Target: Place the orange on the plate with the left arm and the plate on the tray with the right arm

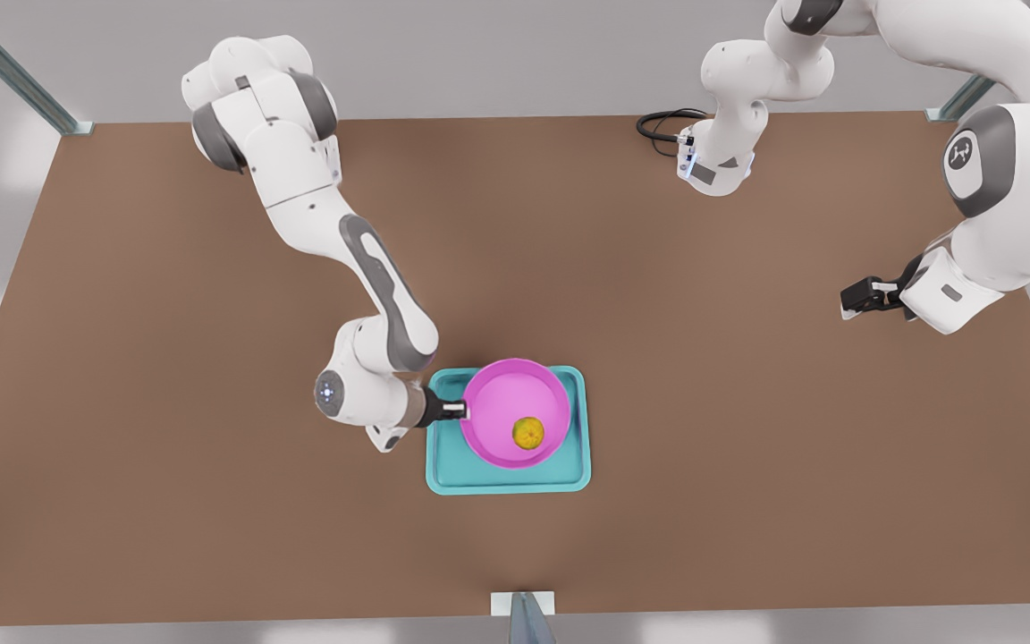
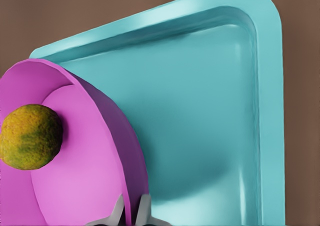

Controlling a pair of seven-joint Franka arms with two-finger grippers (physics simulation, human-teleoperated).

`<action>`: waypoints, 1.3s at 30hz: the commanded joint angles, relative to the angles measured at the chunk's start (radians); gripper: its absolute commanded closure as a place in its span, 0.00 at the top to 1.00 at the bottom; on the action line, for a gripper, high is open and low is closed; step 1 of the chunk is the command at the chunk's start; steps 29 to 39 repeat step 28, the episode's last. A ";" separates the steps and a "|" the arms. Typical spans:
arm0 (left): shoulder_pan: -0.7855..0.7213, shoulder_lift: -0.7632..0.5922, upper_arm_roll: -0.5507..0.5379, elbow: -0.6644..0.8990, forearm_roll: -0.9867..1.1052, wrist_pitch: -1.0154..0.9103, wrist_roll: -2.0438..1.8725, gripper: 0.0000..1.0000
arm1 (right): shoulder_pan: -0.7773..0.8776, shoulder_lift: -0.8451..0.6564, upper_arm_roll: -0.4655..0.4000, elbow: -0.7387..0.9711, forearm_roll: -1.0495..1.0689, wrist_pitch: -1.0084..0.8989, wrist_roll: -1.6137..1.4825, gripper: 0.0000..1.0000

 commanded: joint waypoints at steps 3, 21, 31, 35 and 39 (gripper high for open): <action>0.000 0.000 0.000 0.000 0.001 0.001 0.003 1.00 | -0.006 0.008 0.000 0.009 -0.005 0.002 -0.001 1.00; -0.005 0.002 -0.001 0.000 0.002 0.003 0.003 1.00 | -0.251 -0.573 -0.118 0.258 -0.985 -0.973 -0.228 1.00; -0.003 0.003 -0.001 0.000 0.004 0.003 -0.001 1.00 | -0.305 -0.698 -0.078 0.098 -0.980 -0.907 -0.231 1.00; -0.003 0.003 -0.001 0.000 0.004 0.003 -0.001 1.00 | -0.305 -0.698 -0.078 0.098 -0.980 -0.907 -0.231 1.00; -0.003 0.003 -0.001 0.000 0.004 0.003 -0.001 1.00 | -0.305 -0.698 -0.078 0.098 -0.980 -0.907 -0.231 1.00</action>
